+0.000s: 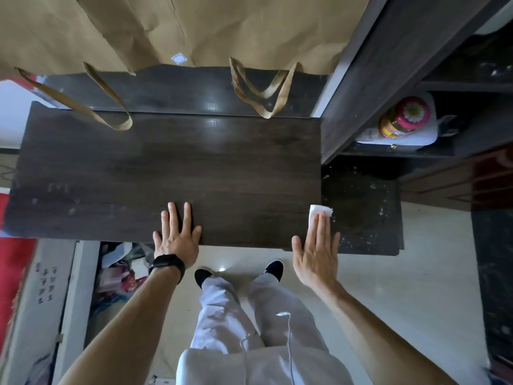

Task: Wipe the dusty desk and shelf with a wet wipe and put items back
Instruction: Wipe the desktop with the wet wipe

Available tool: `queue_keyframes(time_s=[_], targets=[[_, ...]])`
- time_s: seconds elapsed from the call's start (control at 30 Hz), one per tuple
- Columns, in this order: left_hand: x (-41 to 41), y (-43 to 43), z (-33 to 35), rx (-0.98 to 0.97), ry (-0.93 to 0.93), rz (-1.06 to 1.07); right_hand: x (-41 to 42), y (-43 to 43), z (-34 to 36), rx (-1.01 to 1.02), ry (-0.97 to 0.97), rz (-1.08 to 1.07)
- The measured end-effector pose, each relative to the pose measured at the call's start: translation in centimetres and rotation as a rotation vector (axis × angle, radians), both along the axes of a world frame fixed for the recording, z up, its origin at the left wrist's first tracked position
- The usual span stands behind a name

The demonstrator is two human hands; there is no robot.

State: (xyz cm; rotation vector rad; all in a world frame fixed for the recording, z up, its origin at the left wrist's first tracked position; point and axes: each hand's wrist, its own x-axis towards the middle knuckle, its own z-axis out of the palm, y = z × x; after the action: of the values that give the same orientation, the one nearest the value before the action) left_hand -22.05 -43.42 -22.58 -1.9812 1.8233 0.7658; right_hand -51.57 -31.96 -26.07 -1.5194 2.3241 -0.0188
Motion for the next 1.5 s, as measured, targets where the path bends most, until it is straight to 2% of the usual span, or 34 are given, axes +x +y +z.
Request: queue_keyframes(time_s=[0.2, 0.27, 0.37, 0.47, 0.53, 0.63, 0.73, 0.8, 0.93, 1.03, 1.1, 1.2, 1.27, 1.33, 1.5], targets=[[-0.2, 0.2, 0.3, -0.04, 0.023, 0.015, 1.5, -6.6, 0.0, -0.021, 0.049, -0.038], [0.1, 0.4, 0.5, -0.065, 0.043, 0.006, 5.6, -6.7, 0.3, -0.069, 0.02, 0.104], [1.7, 1.0, 1.0, -0.082, 0.034, -0.02, 13.1, -5.9, 0.5, -0.104, -0.103, 0.458], [4.7, 1.7, 1.2, -0.124, -0.003, 0.057, 14.3, -6.7, 0.4, -0.114, -0.141, 0.767], [7.4, 2.0, 1.1, -0.115, -0.018, 0.133, 11.7, -8.7, 0.1, -0.121, -0.092, 0.739], [11.1, 1.9, 0.8, -0.063, -0.025, 0.103, 8.5, -12.8, -0.1, -0.069, 0.028, 0.381], [12.5, 1.5, 0.8, -0.049, -0.012, 0.022, 11.7, -15.7, 0.1, -0.05, 0.029, 0.151], [12.7, 1.4, 0.9, -0.058, 0.002, 0.011, 16.6, -15.9, 0.4, -0.099, -0.013, 0.238], [13.9, 1.4, 1.0, -0.14, 0.073, 0.003, 25.9, -12.3, 0.2, -0.099, -0.145, 0.738], [16.9, 1.2, 0.7, -0.255, 0.059, 0.063, 26.0, -11.0, -0.3, -0.086, -0.156, 0.995], [19.4, 1.0, 0.4, -0.231, 0.016, 0.117, 23.0, -12.3, -0.5, -0.116, -0.094, 0.931], [22.7, 0.8, 0.2, -0.189, -0.023, 0.161, 19.8, -16.1, -0.3, -0.076, 0.012, 0.507], [24.1, 0.7, 0.0, -0.161, -0.023, 0.166, 21.4, -18.2, -0.2, -0.073, 0.034, 0.337], [24.9, 0.8, -0.1, -0.15, -0.007, 0.14, 25.5, -19.3, -0.3, -0.103, 0.015, 0.363], [25.4, 0.8, -0.3, -0.166, 0.014, 0.092, 34.8, -15.7, -0.1, -0.102, -0.116, 0.828]])
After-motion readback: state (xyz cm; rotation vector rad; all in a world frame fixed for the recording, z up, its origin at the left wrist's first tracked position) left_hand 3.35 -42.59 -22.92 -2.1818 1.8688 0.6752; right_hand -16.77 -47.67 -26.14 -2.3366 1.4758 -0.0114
